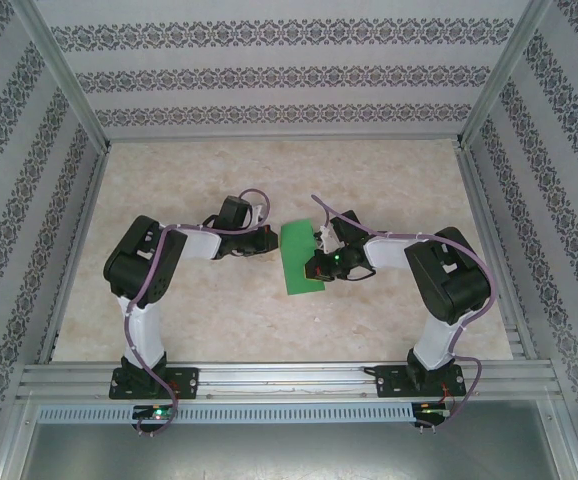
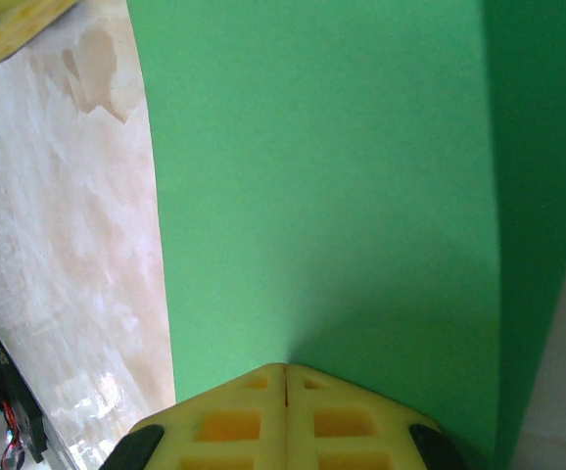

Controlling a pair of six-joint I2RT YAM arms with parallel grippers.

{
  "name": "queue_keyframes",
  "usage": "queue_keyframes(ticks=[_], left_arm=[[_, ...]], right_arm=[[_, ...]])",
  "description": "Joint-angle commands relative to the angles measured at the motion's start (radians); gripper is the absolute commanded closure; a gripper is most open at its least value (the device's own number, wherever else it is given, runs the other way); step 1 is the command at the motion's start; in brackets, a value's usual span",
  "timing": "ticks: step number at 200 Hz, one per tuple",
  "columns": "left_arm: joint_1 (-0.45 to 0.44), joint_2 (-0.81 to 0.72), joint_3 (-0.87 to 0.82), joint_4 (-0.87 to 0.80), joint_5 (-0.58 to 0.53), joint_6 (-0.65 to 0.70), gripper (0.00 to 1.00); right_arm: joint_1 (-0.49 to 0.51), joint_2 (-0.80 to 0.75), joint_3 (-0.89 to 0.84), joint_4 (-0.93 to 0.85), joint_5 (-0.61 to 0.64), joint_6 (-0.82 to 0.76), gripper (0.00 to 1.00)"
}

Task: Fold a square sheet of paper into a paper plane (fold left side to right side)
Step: First fold the square sheet of paper in half at the center of the table.

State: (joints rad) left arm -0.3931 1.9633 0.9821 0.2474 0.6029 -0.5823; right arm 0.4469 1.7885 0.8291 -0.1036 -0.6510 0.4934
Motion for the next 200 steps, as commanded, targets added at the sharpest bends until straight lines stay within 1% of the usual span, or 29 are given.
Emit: queue_keyframes(ticks=[1, 33, 72, 102, 141, 200], left_arm=[[0.020, -0.004, 0.006, -0.021, -0.033, 0.035, 1.00], [0.015, -0.077, -0.043, -0.020, -0.028, 0.041, 1.00], [-0.047, -0.128, -0.070, 0.002, 0.005, 0.047, 1.00], [-0.096, -0.088, -0.042, 0.076, 0.049, 0.004, 1.00], [-0.103, -0.008, 0.037, 0.037, 0.037, 0.020, 1.00], [-0.095, 0.040, 0.090, -0.015, -0.008, 0.052, 1.00]], right_arm=[[-0.011, 0.054, -0.050, -0.101, 0.113, -0.016, 1.00], [-0.011, 0.050, -0.053, -0.095, 0.113, -0.011, 1.00], [-0.009, 0.051, -0.058, -0.091, 0.113, -0.008, 1.00], [-0.009, 0.055, -0.058, -0.090, 0.113, -0.009, 1.00], [-0.009, 0.058, -0.053, -0.091, 0.110, -0.009, 1.00], [-0.008, 0.063, -0.056, -0.087, 0.111, -0.008, 1.00]])
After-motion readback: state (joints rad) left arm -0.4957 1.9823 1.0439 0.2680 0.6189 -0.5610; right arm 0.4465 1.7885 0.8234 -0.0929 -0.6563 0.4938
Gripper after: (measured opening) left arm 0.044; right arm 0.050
